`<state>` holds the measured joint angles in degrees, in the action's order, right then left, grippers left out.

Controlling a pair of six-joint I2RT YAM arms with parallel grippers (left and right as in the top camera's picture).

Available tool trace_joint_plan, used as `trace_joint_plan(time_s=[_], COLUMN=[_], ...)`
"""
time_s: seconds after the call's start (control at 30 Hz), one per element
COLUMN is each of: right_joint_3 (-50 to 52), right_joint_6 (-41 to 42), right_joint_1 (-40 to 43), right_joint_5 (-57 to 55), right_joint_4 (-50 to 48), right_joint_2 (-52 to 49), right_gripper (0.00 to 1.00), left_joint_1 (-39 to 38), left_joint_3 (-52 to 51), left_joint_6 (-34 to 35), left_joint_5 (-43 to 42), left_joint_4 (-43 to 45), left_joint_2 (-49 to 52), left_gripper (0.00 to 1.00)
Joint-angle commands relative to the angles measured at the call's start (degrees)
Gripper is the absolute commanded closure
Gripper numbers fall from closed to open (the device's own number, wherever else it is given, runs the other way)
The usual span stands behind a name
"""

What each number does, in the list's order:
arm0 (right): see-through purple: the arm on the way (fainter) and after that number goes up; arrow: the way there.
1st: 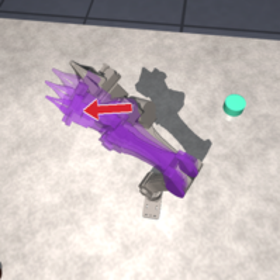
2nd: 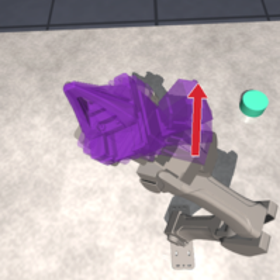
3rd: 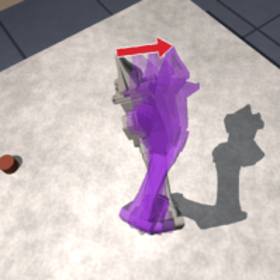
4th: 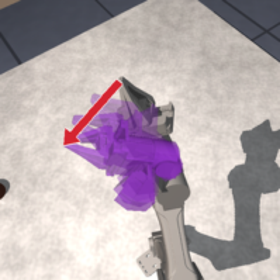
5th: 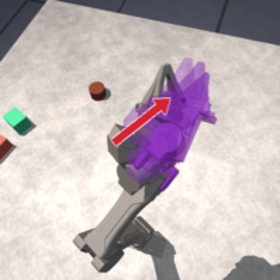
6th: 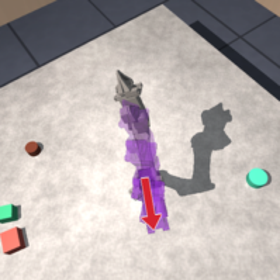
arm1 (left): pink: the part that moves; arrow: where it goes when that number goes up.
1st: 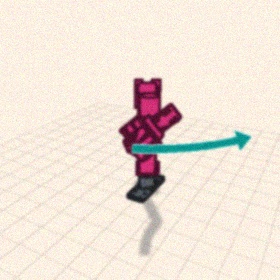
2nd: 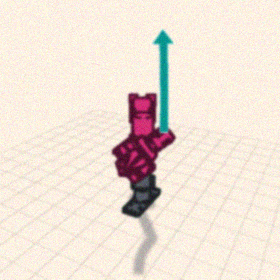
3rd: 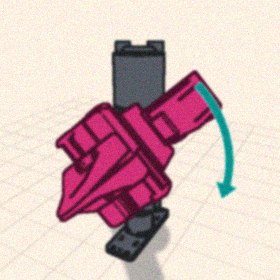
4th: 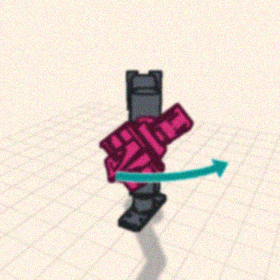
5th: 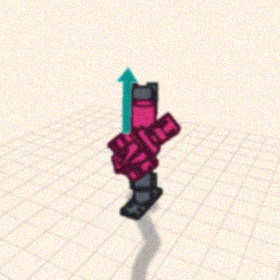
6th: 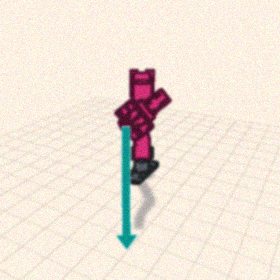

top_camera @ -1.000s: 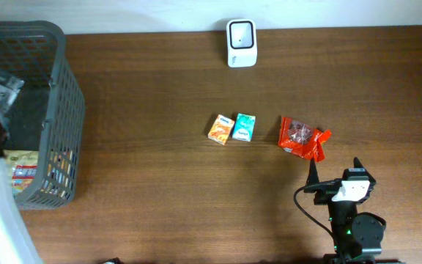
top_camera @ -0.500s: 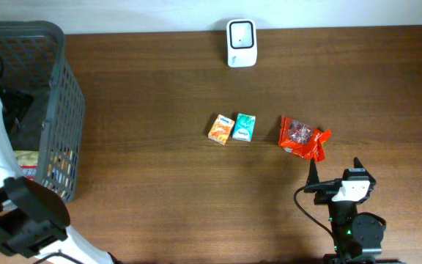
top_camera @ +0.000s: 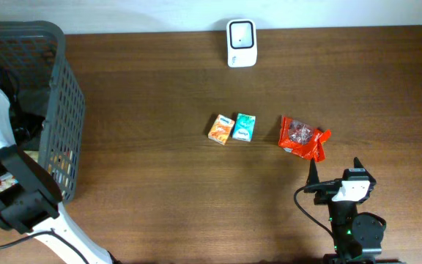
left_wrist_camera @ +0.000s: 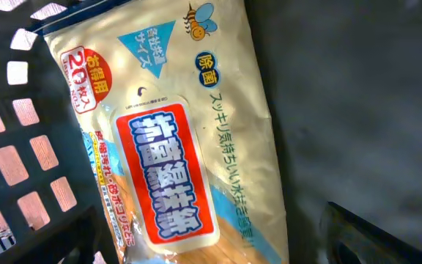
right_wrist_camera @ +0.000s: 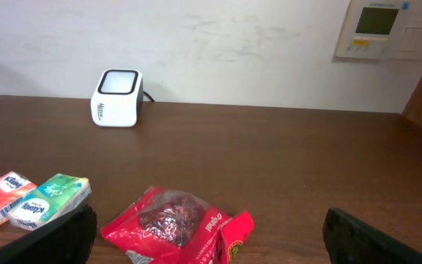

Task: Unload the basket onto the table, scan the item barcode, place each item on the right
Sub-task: 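Reach into the basket and grasp the beige wet-wipe pack with left gripper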

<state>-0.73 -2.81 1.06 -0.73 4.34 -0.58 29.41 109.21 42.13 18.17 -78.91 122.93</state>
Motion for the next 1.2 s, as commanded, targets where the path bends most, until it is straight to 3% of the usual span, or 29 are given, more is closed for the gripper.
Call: trace_joint_plan(time_s=[0.0, 0.4, 0.47, 0.57, 0.77, 0.8, 0.83, 0.97, 1.17], right_joint_3=[0.4, 0.4, 0.4, 0.4, 0.4, 0.4, 0.4, 0.4, 0.4], right_joint_6=[0.0, 0.0, 0.0, 0.0, 0.0, 0.0, 0.0, 0.0, 0.0], right_joint_1=[-0.3, -0.3, -0.3, -0.3, -0.3, -0.3, -0.3, -0.3, -0.3], right_joint_5=[-0.1, -0.1, -0.1, -0.1, -0.1, -0.1, -0.1, -0.1, -0.1], right_joint_4=[0.3, 0.3, 0.3, 0.3, 0.3, 0.3, 0.3, 0.3, 0.3], right_joint_2=[0.4, 0.4, 0.4, 0.4, 0.4, 0.4, 0.4, 0.4, 0.4], right_gripper=[0.02, 0.01, 0.02, 0.02, 0.02, 0.02, 0.02, 0.02, 0.02], left_joint_1=[0.5, 1.5, 1.6, 1.6, 1.6, 1.6, 1.6, 1.6, 0.7], left_joint_3=[-0.5, -11.2, -13.6, -17.9, -18.1, -17.3, -16.1, -5.4, 21.6], left_joint_6=[0.7, 0.7, 0.7, 0.7, 0.7, 0.7, 0.7, 0.7, -0.2], left_joint_5=[-0.2, -0.4, -0.4, -0.4, -0.4, -0.5, -1.0, -1.9, -3.7], left_joint_4=[-0.1, 9.5, 11.3, 14.9, 15.3, 15.0, 13.9, 5.4, -10.6], left_joint_2=[2.5, 3.4, 3.4, 3.5, 3.5, 3.5, 3.5, 3.4, 3.4], left_gripper=[0.06, 0.11, 0.16, 0.41, 0.77, 0.82, 1.00, 1.00, 1.00])
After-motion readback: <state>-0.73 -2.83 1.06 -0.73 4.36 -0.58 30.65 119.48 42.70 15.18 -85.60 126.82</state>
